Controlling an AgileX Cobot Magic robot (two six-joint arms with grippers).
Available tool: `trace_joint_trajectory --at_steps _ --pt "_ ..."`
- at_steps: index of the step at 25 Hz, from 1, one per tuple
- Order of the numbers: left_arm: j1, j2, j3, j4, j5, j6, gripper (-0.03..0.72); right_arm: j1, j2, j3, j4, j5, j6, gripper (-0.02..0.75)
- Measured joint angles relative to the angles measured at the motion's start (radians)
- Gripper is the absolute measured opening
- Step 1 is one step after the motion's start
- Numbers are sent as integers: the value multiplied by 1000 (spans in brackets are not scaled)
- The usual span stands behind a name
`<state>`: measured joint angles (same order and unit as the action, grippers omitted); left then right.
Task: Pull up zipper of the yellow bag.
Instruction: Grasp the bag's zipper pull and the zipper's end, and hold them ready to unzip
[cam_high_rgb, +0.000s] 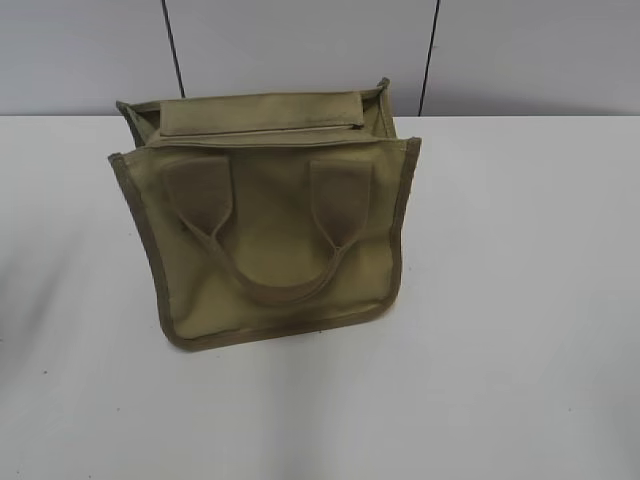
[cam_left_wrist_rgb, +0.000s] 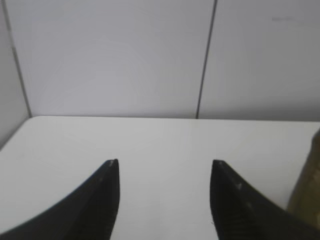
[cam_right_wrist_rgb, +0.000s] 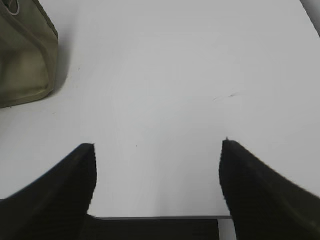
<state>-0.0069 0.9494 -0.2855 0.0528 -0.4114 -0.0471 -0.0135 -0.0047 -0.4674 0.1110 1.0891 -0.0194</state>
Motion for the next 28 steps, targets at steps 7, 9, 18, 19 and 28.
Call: trace_joint_trajectory --at_steps 7,9,18,19,28 --pt "-25 376 -3 488 -340 -292 392 0 0 0 0 0 0 585" --pt "-25 467 -16 630 -382 -330 387 0 0 0 0 0 0 585" --pt "-25 805 -157 868 -560 -346 375 0 0 0 0 0 0 585" --pt "-25 837 -178 875 -579 -343 374 0 0 0 0 0 0 585" --pt "-25 1020 -295 850 -725 -321 356 0 0 0 0 0 0 585"
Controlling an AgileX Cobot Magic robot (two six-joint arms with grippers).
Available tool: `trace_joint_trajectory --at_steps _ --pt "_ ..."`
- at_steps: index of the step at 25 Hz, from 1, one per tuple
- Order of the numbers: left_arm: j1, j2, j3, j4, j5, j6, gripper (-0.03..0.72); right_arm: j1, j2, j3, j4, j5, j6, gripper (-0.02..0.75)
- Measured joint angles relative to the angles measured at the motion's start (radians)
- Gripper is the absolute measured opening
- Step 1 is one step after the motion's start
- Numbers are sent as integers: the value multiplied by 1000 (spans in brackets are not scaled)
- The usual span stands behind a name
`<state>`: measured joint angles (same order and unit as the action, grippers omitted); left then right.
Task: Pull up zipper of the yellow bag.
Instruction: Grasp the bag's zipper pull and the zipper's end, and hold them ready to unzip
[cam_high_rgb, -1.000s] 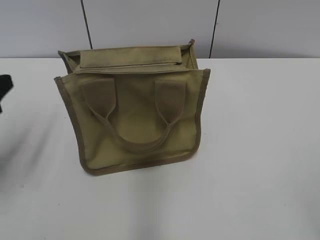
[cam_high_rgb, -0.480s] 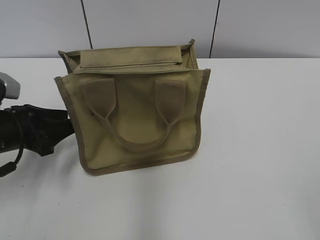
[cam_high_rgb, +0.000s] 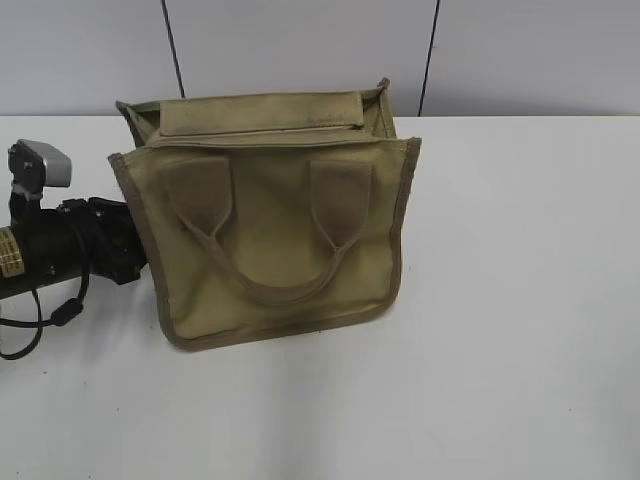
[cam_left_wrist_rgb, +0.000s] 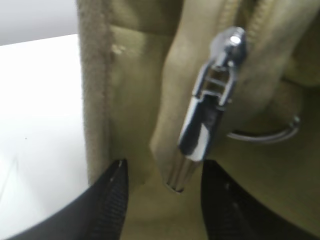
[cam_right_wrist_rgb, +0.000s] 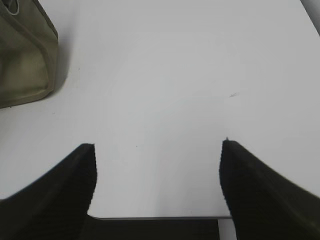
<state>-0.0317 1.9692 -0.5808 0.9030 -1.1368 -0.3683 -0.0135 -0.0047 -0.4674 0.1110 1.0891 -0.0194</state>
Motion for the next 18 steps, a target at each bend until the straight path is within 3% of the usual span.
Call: trace_joint_trajectory --at_steps 9,18 --pt "0 114 -77 -8 -71 3 233 0 0 0 0 0 0 585" --pt "0 124 -87 -31 -73 3 9 0 0 0 0 0 0 585"
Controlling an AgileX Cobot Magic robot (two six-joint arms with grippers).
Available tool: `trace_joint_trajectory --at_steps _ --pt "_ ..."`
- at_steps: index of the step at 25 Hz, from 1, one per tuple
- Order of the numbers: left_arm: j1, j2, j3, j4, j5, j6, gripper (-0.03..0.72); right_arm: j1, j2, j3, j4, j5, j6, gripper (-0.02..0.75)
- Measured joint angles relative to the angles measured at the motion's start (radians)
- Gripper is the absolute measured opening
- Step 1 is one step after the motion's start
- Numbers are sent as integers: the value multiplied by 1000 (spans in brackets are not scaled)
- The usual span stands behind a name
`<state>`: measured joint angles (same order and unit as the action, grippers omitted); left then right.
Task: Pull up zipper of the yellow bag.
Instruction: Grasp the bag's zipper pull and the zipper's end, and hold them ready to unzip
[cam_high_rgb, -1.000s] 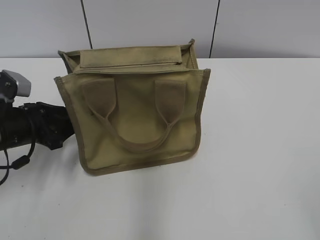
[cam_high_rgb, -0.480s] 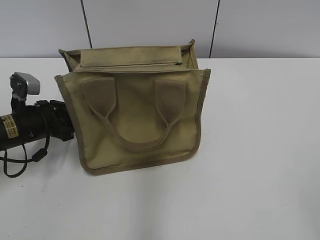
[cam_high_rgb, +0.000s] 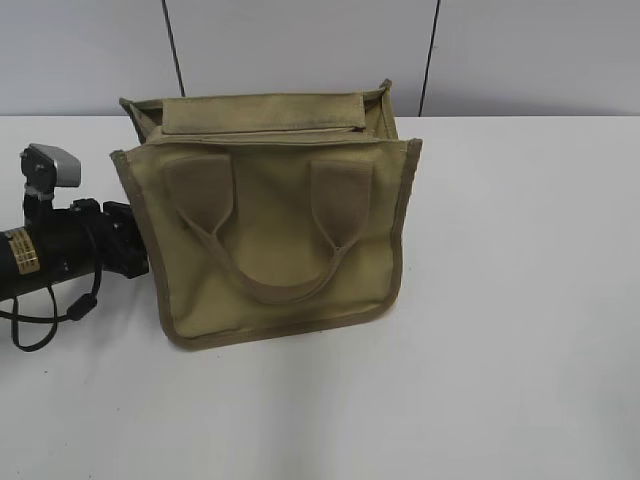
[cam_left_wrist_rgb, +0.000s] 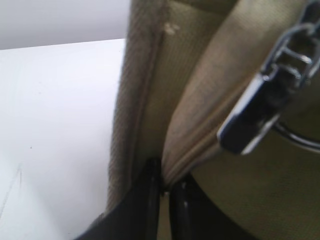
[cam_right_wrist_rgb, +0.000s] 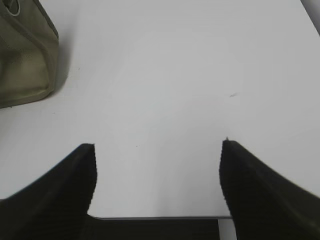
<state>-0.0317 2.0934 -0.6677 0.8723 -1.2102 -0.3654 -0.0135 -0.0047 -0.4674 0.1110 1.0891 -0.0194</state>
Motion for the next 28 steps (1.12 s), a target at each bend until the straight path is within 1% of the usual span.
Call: trace_joint_trajectory --at_steps 5,8,14,18,20,25,28 --pt "0 -47 22 19 10 0 8 0 0 0 0 0 0 585" --pt "0 -145 31 56 99 -30 8 0 0 0 0 0 0 585" --pt "0 -405 32 192 434 -231 8 0 0 0 0 0 0 585" --pt "0 -571 32 257 594 -385 8 0 0 0 0 0 0 585" --pt "0 -633 25 338 641 -467 8 0 0 0 0 0 0 585" --pt "0 -703 -33 559 671 -664 8 0 0 0 28 -4 12 585" --pt "0 -704 -79 655 671 -730 8 0 8 -23 52 -32 10 585"
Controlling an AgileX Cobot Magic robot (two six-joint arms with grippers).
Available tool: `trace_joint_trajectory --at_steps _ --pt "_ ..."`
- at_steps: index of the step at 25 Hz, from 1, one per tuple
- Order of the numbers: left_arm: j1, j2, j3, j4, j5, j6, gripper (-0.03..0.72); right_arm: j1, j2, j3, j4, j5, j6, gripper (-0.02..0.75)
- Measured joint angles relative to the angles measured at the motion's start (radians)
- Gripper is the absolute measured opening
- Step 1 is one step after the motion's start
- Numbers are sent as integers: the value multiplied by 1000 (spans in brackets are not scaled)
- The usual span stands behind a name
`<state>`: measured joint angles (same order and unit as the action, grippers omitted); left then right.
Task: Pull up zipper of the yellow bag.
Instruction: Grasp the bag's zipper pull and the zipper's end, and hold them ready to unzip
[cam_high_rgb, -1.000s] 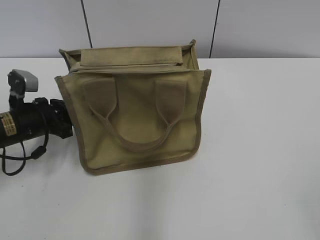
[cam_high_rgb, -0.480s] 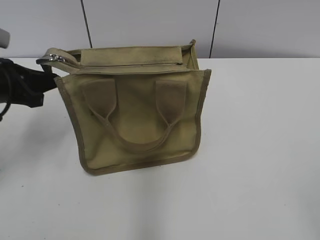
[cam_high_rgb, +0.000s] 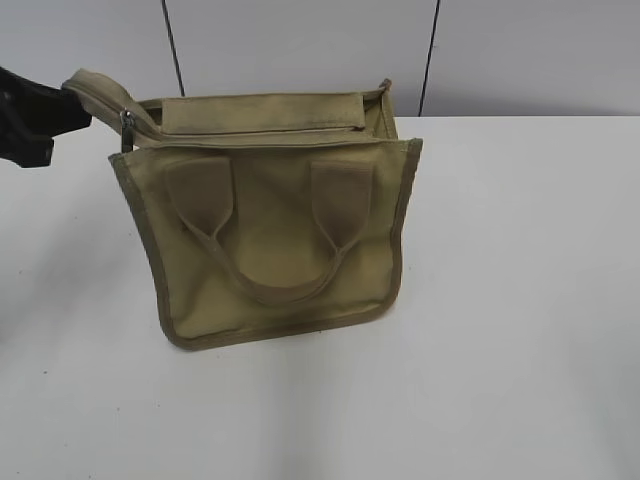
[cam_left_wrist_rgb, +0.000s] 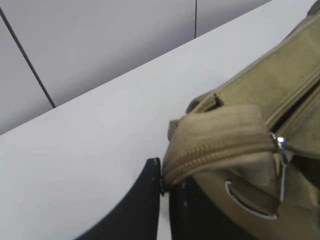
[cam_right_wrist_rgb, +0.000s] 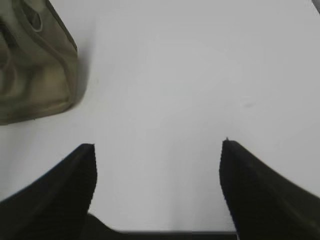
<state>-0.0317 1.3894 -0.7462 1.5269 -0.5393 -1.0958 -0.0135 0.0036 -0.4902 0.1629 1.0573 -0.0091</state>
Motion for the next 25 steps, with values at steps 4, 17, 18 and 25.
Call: trace_joint_trajectory --at_steps 4,17,18,25 --pt "0 0 -9 68 -1 -53 8 0 105 -57 72 -156 -13 585" --pt "0 0 -121 143 -3 -175 8 50 926 -361 497 -243 -447 585" --pt "0 0 -121 154 -3 -182 8 89 974 -390 497 -253 -438 585" --pt "0 0 -121 176 -4 -205 8 464 1321 -615 418 -415 -135 526"
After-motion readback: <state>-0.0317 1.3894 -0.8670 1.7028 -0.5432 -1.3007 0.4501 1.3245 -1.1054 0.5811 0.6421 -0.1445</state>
